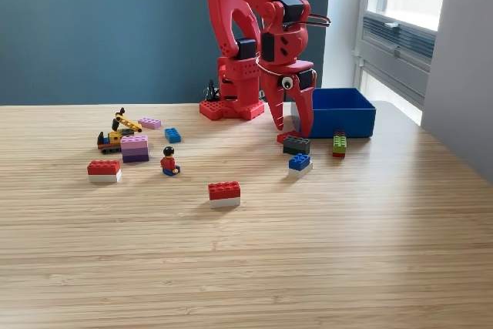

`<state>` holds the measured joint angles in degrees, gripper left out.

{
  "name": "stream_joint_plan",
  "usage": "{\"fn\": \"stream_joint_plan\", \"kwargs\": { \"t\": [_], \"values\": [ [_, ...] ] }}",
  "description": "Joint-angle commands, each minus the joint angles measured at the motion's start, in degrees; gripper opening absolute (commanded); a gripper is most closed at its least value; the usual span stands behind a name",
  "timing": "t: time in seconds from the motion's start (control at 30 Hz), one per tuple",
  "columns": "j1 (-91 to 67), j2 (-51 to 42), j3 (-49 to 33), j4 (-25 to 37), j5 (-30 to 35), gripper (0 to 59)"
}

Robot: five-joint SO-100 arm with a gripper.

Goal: Grasp a lego block and put it in the bin.

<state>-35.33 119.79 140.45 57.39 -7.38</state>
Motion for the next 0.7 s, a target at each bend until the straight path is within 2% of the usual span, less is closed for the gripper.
{"fn": "stream_joint_plan", "kwargs": {
  "t": [0.03,0.27,0.5,0.7],
  "values": [
    [-0.09,-1.85,-0.18,-3.34,0.09,22.4],
    [0.70,-9.84,-1.67,-4.13,0.70,17.9],
    [1.32,-13.18,-3.43,-3.52,2.46,0.3],
    [1.14,-13.36,-6.59,-2.90,6.24,0.0]
  ]
}}
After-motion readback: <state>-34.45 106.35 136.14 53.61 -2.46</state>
